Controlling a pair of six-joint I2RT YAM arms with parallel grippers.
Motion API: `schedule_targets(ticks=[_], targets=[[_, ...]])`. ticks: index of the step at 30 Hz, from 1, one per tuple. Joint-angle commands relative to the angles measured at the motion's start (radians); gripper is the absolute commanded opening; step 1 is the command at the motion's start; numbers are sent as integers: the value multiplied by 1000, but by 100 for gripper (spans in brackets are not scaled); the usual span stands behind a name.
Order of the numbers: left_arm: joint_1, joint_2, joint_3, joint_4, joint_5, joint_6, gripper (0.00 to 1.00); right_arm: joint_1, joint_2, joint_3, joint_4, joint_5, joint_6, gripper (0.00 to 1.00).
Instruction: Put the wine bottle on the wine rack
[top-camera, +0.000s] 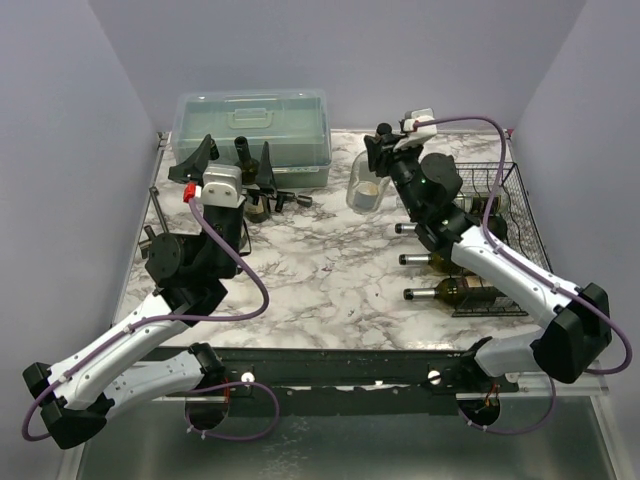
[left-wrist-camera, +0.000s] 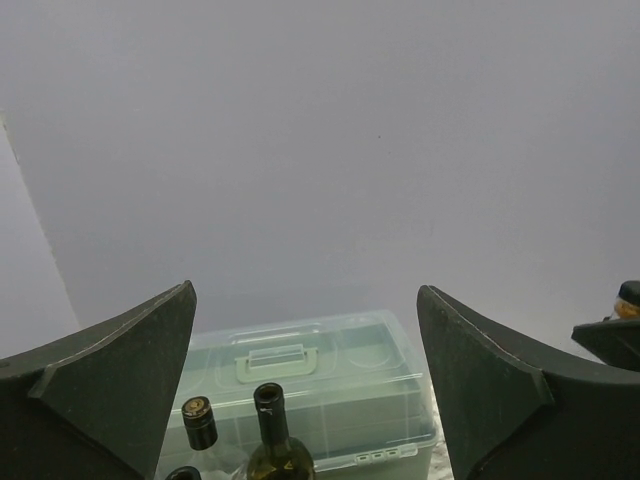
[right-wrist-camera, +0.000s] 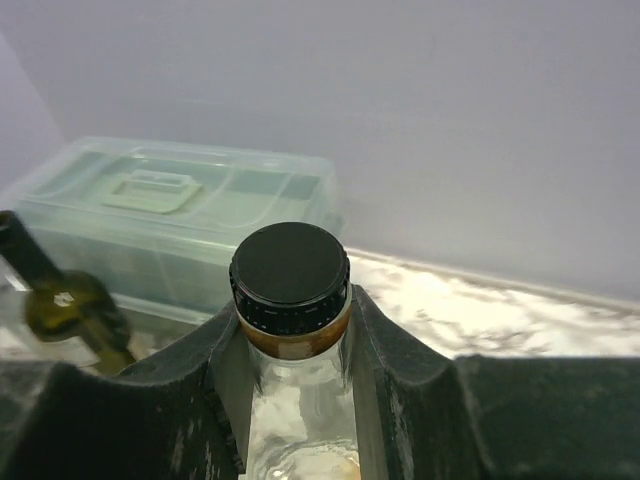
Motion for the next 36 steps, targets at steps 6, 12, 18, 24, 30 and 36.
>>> schedule_targets(ticks=[6, 12, 18, 24, 30, 36], targets=[[5, -4, -30, 54, 2, 24, 92, -56, -24, 279, -179, 131, -615, 1], [4, -13, -36, 54, 3, 3, 92, -170, 2, 324, -233, 80, -776, 1], [4, -23, -43, 53, 8, -15, 92, -232, 91, 377, -301, 73, -931, 1], [4, -64, -87, 83, 22, -29, 90, -275, 181, 465, -433, 65, -1083, 0], [4, -43, -94, 94, 21, -32, 89, -294, 236, 443, -506, 130, -1215, 1], [4, -19, -95, 89, 25, -30, 89, -335, 235, 345, -458, 169, -1327, 1]])
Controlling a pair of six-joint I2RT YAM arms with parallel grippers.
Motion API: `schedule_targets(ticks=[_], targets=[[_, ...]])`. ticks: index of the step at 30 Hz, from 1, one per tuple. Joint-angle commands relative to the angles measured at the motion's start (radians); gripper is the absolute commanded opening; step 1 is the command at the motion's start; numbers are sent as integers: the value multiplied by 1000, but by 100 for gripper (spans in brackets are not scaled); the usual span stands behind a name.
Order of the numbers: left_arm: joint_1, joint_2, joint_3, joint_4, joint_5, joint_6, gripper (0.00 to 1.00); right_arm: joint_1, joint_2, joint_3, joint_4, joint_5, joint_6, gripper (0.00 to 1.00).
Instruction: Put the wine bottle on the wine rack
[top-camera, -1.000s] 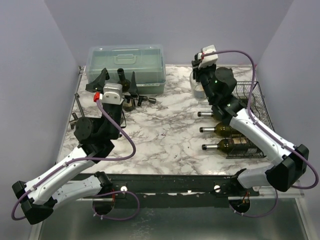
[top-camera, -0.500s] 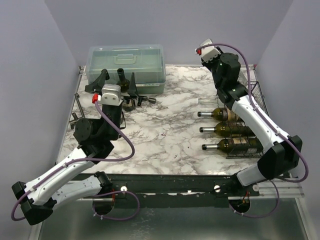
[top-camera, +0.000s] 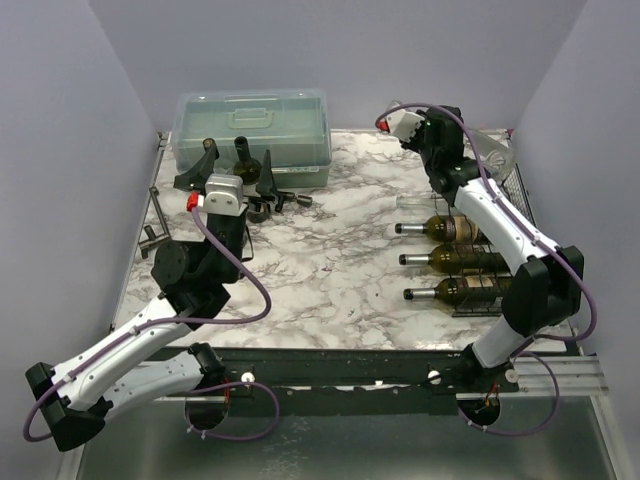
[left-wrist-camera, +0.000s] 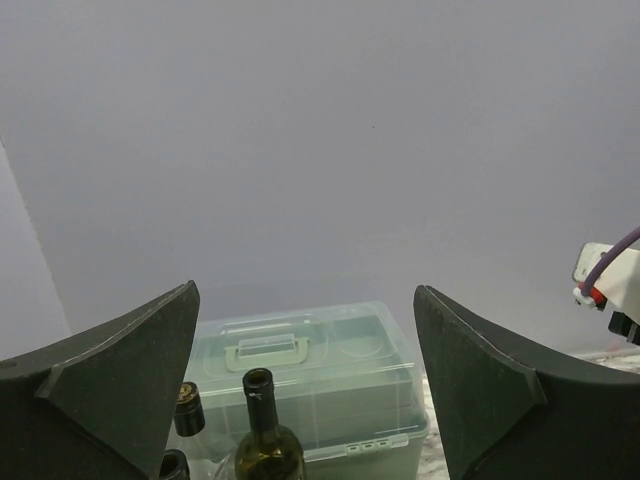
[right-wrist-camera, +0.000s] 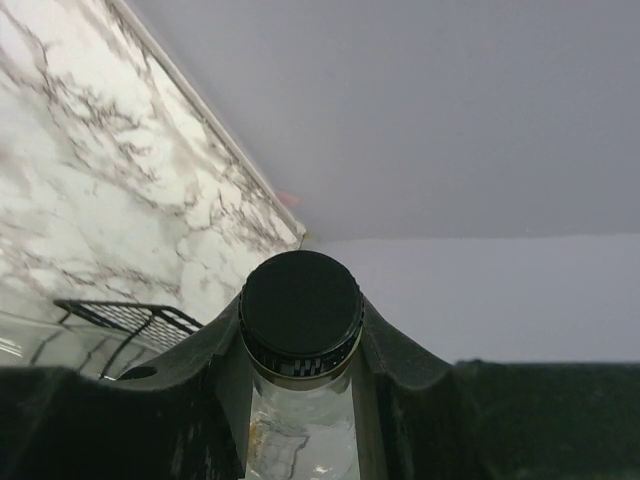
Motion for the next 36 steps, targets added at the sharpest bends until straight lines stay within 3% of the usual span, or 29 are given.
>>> schedule_targets(ticks=[1, 10, 36], targets=[[5, 14, -11, 18, 22, -9, 89, -38, -39, -30, 116, 80, -238, 1], [6, 15, -12, 17, 23, -16, 89, -67, -21, -52, 34, 22, -336, 1], [-19, -25, -20, 30, 16, -5, 88, -114, -48, -310, 128, -20, -465, 1]])
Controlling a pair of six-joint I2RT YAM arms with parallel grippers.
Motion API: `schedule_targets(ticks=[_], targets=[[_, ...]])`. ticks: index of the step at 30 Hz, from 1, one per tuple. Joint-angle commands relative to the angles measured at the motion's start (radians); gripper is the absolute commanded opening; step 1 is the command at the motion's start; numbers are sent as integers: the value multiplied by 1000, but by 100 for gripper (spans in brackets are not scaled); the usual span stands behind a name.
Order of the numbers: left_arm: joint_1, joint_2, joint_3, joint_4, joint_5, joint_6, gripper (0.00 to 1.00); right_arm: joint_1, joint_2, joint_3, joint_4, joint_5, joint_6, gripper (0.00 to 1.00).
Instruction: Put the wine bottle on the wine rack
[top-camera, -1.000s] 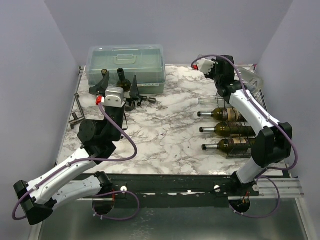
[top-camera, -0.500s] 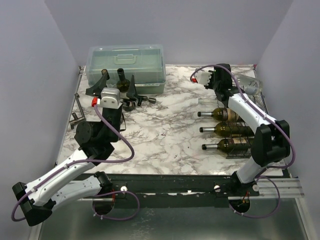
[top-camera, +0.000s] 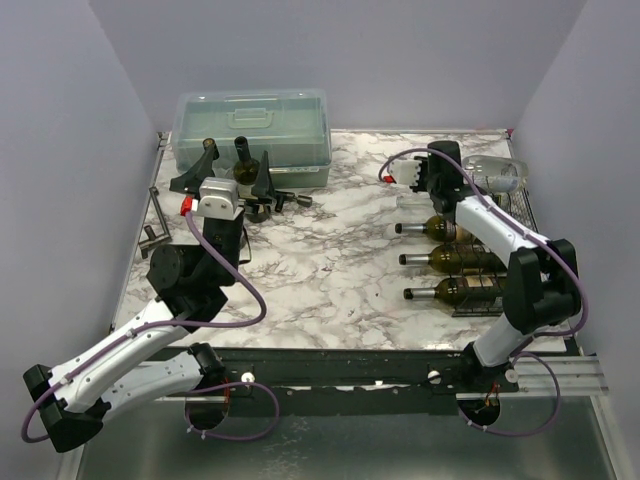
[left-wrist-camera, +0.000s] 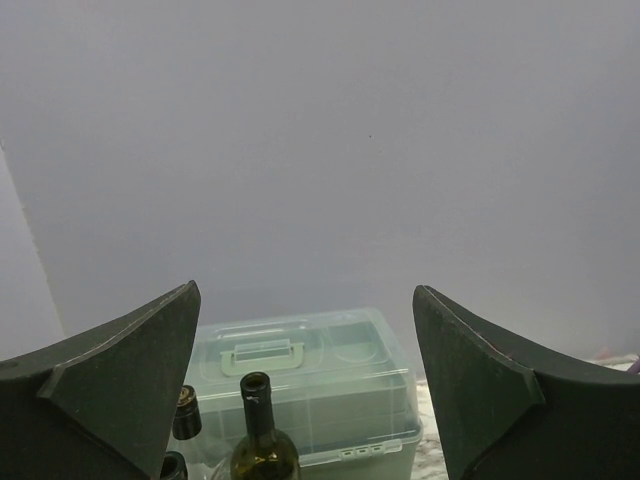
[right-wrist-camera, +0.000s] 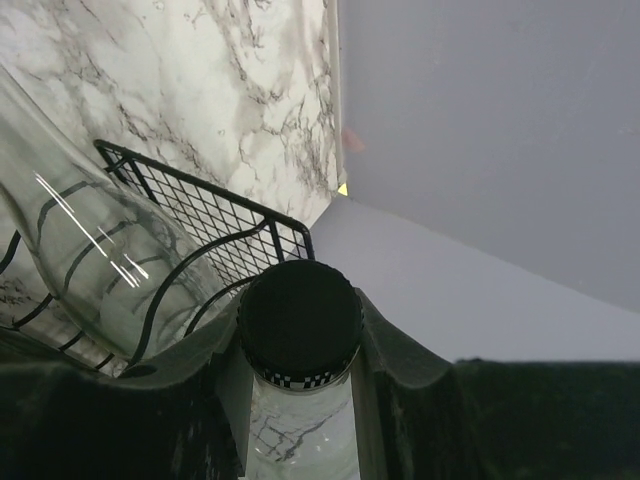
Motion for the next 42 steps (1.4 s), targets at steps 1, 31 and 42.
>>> schedule_targets(ticks=[1, 31, 42], targets=[[-11, -15, -12, 22, 14, -2, 89, -20, -63, -47, 105, 29, -131, 1], [-22, -21, -10, 13, 16, 0, 88, -16, -50, -208, 214, -128, -175, 43], [-22, -38, -13, 14, 14, 3, 88, 8, -42, -193, 168, -138, -157, 68]])
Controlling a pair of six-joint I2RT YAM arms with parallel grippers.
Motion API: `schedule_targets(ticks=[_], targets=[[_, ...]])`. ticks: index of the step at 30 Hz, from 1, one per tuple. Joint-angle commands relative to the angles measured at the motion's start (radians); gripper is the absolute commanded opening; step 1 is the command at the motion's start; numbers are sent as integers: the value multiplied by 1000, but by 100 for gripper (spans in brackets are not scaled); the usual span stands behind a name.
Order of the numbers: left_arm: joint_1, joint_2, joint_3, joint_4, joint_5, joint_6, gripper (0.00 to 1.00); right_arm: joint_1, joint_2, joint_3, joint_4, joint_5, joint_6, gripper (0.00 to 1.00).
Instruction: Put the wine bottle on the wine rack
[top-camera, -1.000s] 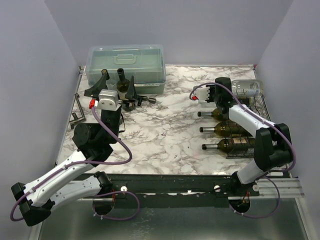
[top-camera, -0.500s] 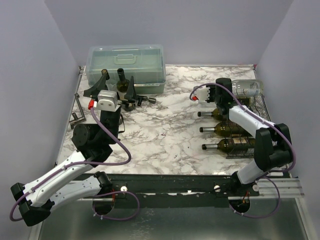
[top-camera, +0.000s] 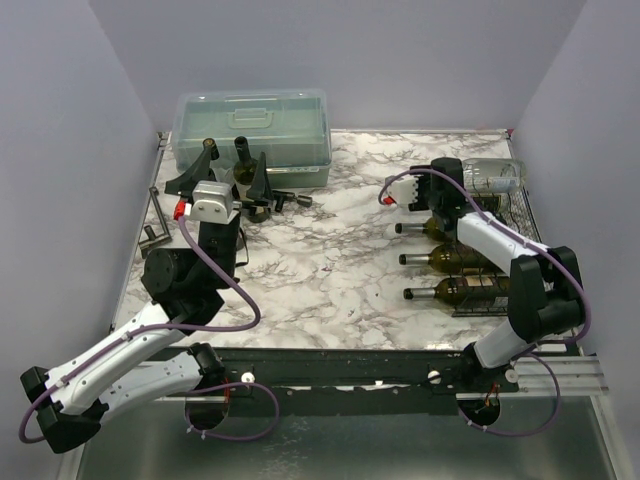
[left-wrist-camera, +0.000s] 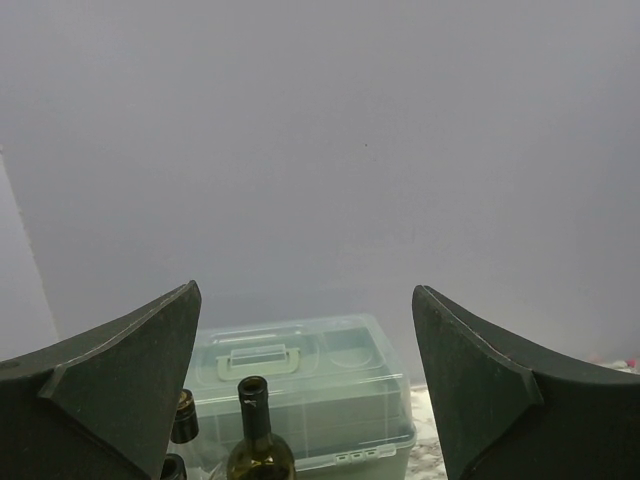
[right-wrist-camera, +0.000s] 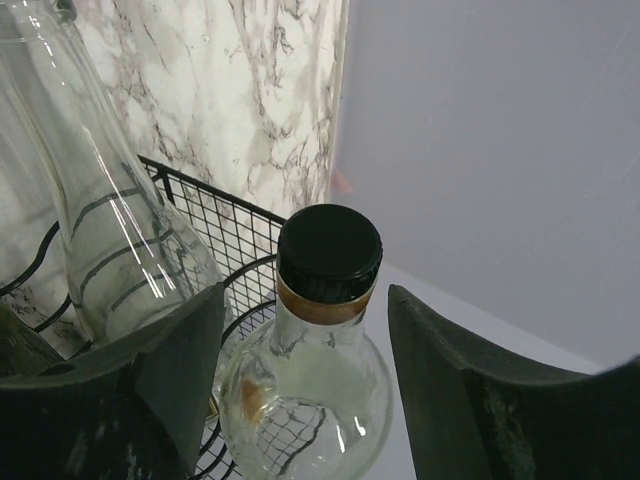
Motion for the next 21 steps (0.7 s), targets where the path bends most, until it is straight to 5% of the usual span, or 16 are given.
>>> schedule_targets(ticks=[1, 9, 21], targets=[[-3, -16, -12, 15, 13, 1, 88, 15, 17, 8, -13, -13, 1, 70], [-4, -21, -11, 15, 14, -1, 88, 43, -51, -8, -34, -57, 12, 87], [-3, -21, -9, 10, 13, 3, 88, 100, -149, 40, -111, -279, 202, 95]])
